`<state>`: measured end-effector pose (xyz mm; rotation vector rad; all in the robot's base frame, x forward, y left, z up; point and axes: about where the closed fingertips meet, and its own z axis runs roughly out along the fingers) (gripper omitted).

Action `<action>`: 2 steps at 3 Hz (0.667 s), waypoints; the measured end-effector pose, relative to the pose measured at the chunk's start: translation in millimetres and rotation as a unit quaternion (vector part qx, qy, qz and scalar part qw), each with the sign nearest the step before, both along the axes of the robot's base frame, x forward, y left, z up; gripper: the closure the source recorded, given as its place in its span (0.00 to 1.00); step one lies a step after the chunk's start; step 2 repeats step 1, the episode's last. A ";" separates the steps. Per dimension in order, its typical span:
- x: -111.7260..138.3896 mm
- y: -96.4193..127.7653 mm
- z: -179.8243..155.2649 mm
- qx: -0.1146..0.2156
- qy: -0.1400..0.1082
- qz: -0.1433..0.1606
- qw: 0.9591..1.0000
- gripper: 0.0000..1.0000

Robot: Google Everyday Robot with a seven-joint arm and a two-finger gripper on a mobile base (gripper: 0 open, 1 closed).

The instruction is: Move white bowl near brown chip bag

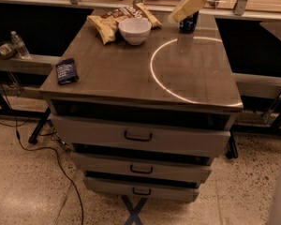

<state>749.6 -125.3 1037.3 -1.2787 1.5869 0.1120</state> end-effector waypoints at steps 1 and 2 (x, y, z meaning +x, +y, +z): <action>-15.4 -34.4 13.8 0.057 -0.017 -0.023 0.998 0.00; -15.4 -34.4 13.8 0.057 -0.017 -0.023 0.998 0.00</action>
Offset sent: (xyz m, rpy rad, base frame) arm 0.0000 0.0000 0.0000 0.0000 0.0000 0.0000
